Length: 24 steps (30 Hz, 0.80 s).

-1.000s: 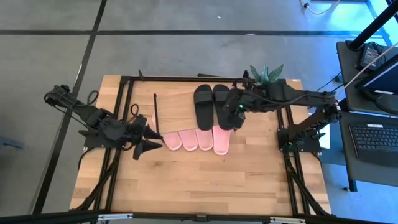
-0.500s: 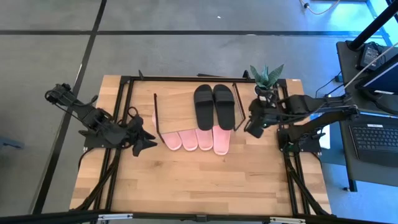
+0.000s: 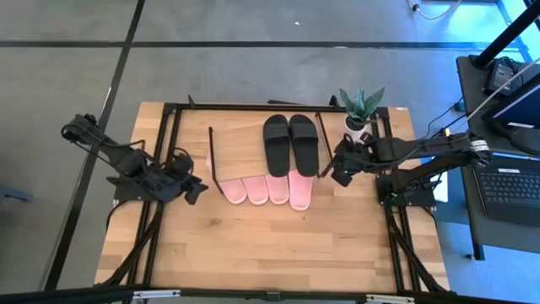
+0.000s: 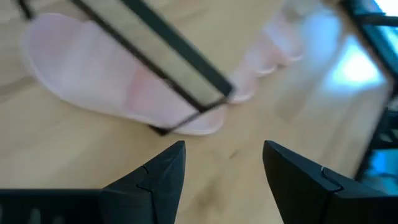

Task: Pick and place slides into the shelf
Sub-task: Adjust the shelf on the table

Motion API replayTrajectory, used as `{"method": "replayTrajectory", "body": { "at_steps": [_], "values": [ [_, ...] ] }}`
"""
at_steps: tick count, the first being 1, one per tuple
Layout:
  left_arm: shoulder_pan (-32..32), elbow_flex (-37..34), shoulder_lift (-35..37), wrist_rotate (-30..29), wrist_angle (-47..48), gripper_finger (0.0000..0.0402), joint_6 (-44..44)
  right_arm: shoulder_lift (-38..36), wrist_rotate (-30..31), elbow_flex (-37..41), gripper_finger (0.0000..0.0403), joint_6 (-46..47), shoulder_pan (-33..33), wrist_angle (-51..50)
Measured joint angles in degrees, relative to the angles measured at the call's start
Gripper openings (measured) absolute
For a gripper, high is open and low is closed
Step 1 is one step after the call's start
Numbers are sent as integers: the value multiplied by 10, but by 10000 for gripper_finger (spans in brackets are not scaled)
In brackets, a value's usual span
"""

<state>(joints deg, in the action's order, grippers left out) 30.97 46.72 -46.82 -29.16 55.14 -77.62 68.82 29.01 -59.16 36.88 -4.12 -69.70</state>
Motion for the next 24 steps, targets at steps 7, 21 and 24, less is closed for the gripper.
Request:
{"method": "replayTrajectory", "body": {
  "at_steps": [7, 21, 24],
  "values": [
    [-32, 0, -17, -2, 29, 205, 0, 0, -18, 23, 170, -30, 0, 129],
    [-69, 0, -17, -2, 41, 205, 31, 0, -52, 24, 170, -25, -47, 246],
    [-70, 0, -17, 4, 42, 205, 31, 0, -55, 24, 170, -5, -62, 248]
  ]
}}
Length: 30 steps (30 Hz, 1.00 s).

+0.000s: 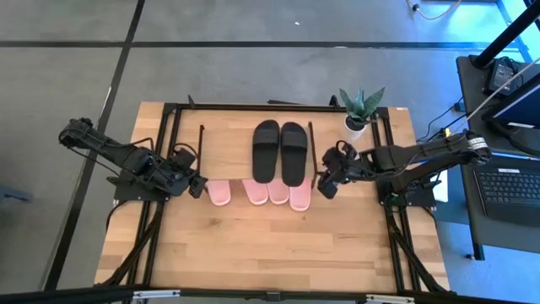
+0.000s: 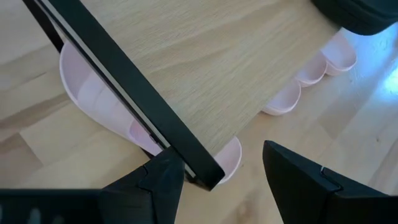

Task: Pick and place slides into the shelf
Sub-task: Adjust the shelf on the table

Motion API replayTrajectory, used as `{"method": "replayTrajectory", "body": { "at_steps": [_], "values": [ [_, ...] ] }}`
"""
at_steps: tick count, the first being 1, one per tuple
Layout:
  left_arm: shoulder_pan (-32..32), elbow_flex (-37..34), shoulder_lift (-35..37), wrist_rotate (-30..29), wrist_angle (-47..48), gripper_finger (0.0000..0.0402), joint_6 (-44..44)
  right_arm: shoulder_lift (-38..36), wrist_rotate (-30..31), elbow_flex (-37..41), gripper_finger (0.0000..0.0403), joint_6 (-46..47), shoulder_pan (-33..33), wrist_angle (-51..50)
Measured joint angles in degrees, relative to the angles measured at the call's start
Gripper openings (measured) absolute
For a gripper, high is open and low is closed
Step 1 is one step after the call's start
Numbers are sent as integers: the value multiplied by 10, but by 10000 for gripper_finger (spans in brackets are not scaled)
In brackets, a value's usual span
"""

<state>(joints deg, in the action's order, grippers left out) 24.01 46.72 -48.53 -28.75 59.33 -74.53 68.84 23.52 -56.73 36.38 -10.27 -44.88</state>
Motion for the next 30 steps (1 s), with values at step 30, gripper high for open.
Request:
{"method": "replayTrajectory", "body": {
  "at_steps": [30],
  "values": [
    [1, 32, 3, 7, 6, 205, 41, -18, -9, -2, 170, 39, -31, 12]
  ]
}}
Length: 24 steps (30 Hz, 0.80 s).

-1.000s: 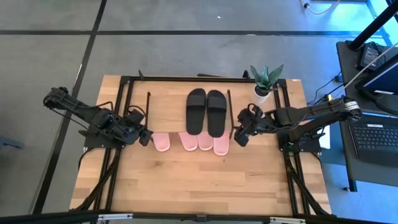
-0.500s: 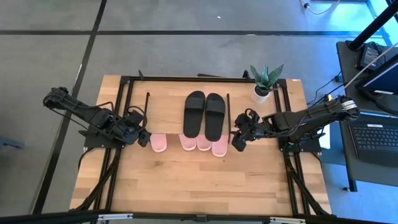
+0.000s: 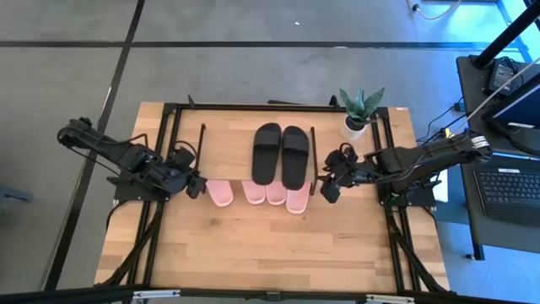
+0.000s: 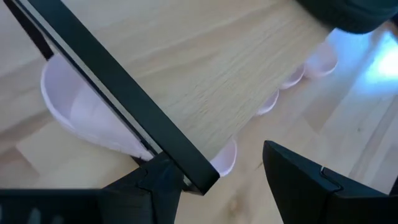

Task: Pick and place slides into the shelf
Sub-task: Adjust the shelf on the table

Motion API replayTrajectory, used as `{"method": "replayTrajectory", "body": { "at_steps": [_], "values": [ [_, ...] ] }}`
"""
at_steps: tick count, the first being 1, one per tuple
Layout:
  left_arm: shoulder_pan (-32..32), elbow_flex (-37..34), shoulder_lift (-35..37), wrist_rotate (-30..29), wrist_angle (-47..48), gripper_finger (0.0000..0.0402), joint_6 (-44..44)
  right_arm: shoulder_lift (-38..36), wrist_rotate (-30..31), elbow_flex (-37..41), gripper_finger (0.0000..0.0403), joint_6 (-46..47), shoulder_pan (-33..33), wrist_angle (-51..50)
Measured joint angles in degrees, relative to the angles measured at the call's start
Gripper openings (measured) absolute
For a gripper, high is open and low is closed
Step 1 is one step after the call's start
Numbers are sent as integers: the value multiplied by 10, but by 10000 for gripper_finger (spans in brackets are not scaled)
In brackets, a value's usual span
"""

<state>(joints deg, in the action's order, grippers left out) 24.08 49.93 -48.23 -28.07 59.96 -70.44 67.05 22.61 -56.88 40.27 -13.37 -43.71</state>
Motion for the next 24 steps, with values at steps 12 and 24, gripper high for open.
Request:
{"method": "replayTrajectory", "body": {
  "at_steps": [12, 24],
  "values": [
    [-1, 9, 0, 19, 12, 205, -10, -4, 0, 0, 170, 0, 0, 0],
    [0, 12, 0, 81, 39, 205, -41, -4, 1, 0, 170, 0, 0, 2]
  ]
}}
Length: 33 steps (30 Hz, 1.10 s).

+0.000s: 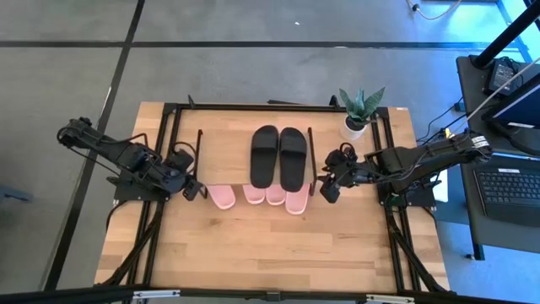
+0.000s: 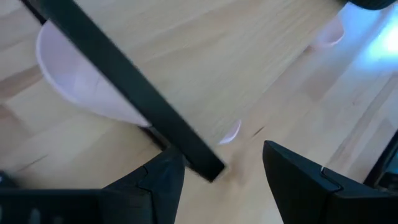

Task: Pick and place slides into the shelf
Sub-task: Adjust the shelf on the table, then adjust the pink slides under the shelf

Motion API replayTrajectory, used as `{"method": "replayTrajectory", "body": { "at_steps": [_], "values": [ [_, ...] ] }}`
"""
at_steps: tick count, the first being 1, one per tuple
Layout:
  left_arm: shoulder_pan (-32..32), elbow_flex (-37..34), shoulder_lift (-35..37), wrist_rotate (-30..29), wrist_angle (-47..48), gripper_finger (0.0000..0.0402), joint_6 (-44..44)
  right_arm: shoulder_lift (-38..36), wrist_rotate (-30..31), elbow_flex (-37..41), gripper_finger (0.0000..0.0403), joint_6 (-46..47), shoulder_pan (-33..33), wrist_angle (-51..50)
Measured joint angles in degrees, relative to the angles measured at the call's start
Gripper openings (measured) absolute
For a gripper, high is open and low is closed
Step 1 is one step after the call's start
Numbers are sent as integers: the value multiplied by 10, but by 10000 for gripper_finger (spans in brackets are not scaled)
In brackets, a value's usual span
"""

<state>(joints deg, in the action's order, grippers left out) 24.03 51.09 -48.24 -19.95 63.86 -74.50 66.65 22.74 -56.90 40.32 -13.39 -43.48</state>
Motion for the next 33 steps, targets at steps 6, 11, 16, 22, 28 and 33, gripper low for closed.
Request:
{"method": "replayTrajectory", "body": {
  "at_steps": [6, 11, 16, 22, 28, 33],
  "values": [
    [0, 0, 0, 15, 47, 205, -15, -1, 4, -1, 170, 0, 0, 4],
    [0, 0, 1, 30, 73, 205, -20, -1, 3, -1, 170, 0, 0, 4],
    [0, 0, 15, 43, 99, 205, -40, -1, 3, -1, 170, 0, 0, 1],
    [0, 59, 25, 15, 123, 205, -12, -1, 2, -1, 170, 0, 0, 0],
    [0, 144, 25, -20, 168, 205, 13, -1, 1, 0, 170, 0, 0, -3],
    [3, 176, 31, -58, 219, 205, 14, -3, -2, -1, 170, 0, 0, -43]
  ]
}}
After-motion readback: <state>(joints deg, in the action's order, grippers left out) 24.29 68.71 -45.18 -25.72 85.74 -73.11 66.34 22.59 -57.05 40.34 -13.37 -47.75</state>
